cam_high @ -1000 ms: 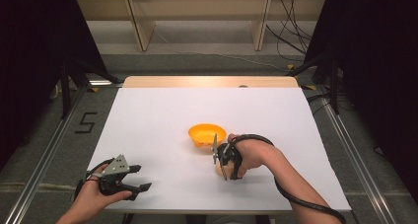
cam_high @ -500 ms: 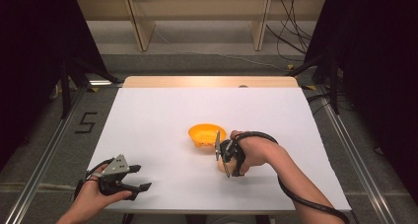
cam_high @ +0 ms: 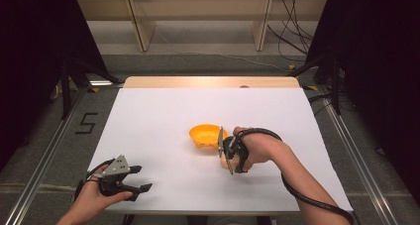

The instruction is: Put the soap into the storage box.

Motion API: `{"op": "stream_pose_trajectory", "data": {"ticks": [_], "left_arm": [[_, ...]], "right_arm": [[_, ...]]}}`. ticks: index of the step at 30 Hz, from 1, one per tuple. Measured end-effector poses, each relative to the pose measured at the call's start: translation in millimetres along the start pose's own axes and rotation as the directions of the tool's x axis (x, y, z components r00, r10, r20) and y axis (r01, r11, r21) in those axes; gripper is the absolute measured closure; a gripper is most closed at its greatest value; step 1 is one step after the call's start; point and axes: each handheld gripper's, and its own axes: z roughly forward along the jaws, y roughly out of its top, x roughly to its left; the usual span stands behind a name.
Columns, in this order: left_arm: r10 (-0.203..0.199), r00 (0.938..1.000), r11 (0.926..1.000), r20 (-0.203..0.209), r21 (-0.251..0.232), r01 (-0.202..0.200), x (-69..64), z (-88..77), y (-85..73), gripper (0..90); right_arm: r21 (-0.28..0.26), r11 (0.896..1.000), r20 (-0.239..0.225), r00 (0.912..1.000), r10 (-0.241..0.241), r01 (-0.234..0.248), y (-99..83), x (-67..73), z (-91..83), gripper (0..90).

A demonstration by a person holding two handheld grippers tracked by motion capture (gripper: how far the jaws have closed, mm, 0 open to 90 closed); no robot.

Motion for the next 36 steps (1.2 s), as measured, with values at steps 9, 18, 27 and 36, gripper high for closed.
{"op": "stream_pose_trajectory", "data": {"ticks": [9,18,27,36], "left_arm": [[0.026,0.9997,0.9997,-0.002,-0.001,-0.026,1.6,-0.6,0.5,25.3],[0.025,0.9997,0.9997,0.0,0.0,-0.025,1.8,-0.6,0.6,25.3],[0.025,0.9997,0.9997,-0.002,-0.002,-0.025,1.6,-0.2,0.6,25.3],[0.022,0.9998,0.9997,0.0,-0.005,-0.022,1.4,-0.3,0.6,25.3]], "right_arm": [[0.005,1.0,0.005,0.9997,-0.023,0.023,0.4,-5.1,-5.2,33.2],[0.01,1.0,0.029,0.9993,-0.024,0.024,0.8,-8.2,-11.4,33.2],[0.011,0.999,0.037,0.9981,-0.049,0.049,1.3,-13.4,-15.7,33.2],[0.009,1.0,0.035,0.9992,-0.02,0.02,2.1,-14.9,-18.5,33.2]]}}
